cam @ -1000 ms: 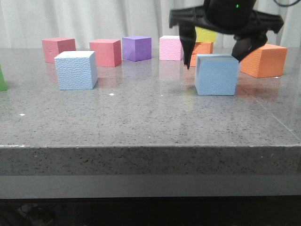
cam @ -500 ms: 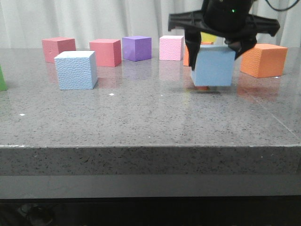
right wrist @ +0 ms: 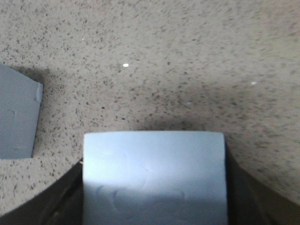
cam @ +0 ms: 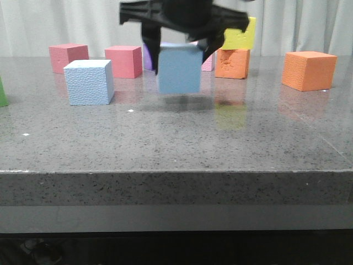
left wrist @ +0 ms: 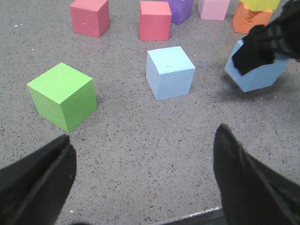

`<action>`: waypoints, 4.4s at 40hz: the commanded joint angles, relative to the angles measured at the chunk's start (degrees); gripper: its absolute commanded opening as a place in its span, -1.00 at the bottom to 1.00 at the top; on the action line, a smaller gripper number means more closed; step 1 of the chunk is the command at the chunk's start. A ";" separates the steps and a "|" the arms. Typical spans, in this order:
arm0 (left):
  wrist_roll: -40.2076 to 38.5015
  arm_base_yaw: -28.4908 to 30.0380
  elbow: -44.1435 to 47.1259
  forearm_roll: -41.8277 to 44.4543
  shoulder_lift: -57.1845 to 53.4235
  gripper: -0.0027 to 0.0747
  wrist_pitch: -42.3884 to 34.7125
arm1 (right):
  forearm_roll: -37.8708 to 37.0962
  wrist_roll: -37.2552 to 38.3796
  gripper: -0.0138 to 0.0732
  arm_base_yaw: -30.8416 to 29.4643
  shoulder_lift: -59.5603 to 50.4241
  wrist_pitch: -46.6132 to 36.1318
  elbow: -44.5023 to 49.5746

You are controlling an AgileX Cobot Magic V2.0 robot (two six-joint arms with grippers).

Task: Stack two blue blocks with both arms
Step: 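Carry the light-blue cube toward the center and set it down, then lower the left gripper onto the other light-blue cube and grasp it, then lift the held cube and lower it onto the placed blue cube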

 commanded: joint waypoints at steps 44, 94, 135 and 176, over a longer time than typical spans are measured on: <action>0.00 -0.31 -2.05 0.64 0.48 0.59 -4.57 | 19.27 -43.91 0.82 -7.40 -36.53 0.44 17.64; -22.08 -13.62 -34.71 18.65 44.80 0.60 2.80 | 20.69 -51.38 0.82 -9.29 -58.77 -11.02 43.90; -34.83 -12.26 -50.63 21.65 71.92 0.57 6.40 | 20.69 -51.38 0.82 -9.29 -58.77 -11.02 43.90; -37.95 -28.03 -62.68 27.27 68.51 0.11 14.76 | 20.69 -51.38 0.82 -9.29 -58.77 -11.02 43.90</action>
